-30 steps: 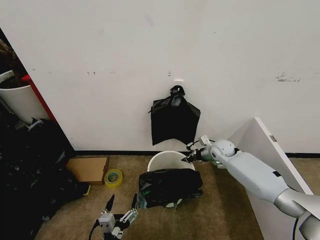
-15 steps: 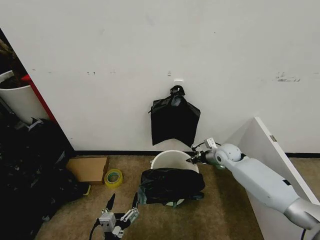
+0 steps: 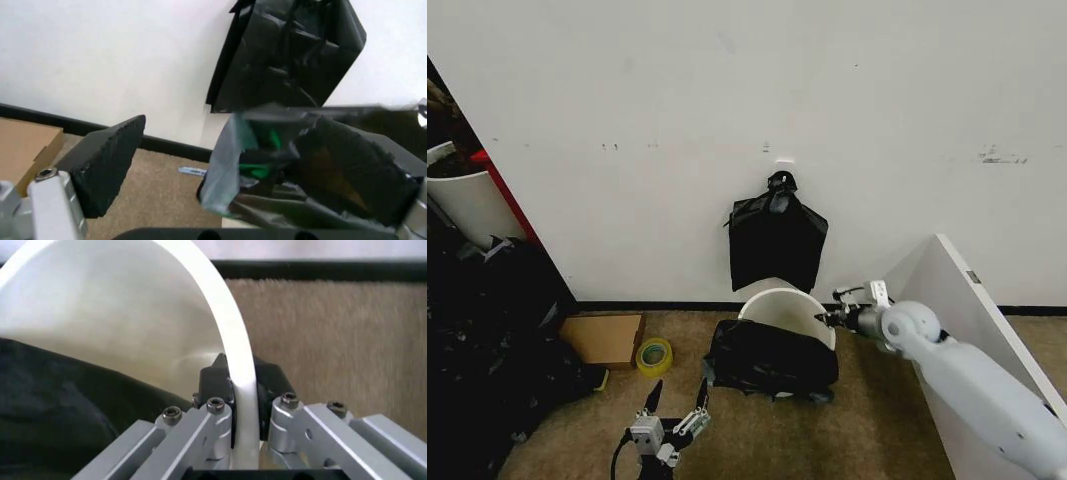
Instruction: Place the garbage bag over the trash bin.
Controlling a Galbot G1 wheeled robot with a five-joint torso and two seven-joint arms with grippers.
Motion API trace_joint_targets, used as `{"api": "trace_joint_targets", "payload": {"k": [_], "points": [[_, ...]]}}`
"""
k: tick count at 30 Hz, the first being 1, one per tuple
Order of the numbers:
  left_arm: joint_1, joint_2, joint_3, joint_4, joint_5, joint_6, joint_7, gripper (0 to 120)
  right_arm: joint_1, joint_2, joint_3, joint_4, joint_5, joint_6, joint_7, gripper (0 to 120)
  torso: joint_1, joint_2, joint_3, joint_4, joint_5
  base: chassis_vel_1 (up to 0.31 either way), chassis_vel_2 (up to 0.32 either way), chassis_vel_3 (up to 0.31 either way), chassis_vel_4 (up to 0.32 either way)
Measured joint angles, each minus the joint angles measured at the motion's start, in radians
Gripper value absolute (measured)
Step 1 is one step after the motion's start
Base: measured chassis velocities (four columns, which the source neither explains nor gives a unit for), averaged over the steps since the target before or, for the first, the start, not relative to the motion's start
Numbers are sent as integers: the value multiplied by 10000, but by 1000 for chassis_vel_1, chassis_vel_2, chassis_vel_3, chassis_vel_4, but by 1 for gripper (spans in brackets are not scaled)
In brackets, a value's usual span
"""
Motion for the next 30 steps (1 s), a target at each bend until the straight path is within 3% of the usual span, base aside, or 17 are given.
{"api": "trace_joint_targets", "payload": {"k": [7, 13, 19, 30], "points": [[-8, 39, 47, -40, 21, 0, -5, 100, -1020, 628, 1260, 779, 1668, 8, 2725, 3, 0, 0, 0, 2, -3, 0, 0, 0, 0], [-17, 93, 109, -74, 36, -19, -6, 100, -1628, 1596, 2109, 1584, 2720, 152, 5303, 3, 0, 0, 0, 5, -3, 0, 0, 0, 0], [-15, 138, 117, -117, 36, -25, -8, 100, -2207, 2324, 2206, 2254, 2595, 1375, 6706, 3, 0, 0, 0, 5, -6, 0, 0, 0, 0], [9, 212, 81, -117, 16, -65, -13, 100, -3400, 3683, 2204, 2914, 1039, 3703, 7517, 3, 0, 0, 0, 4, -5, 0, 0, 0, 0]]}}
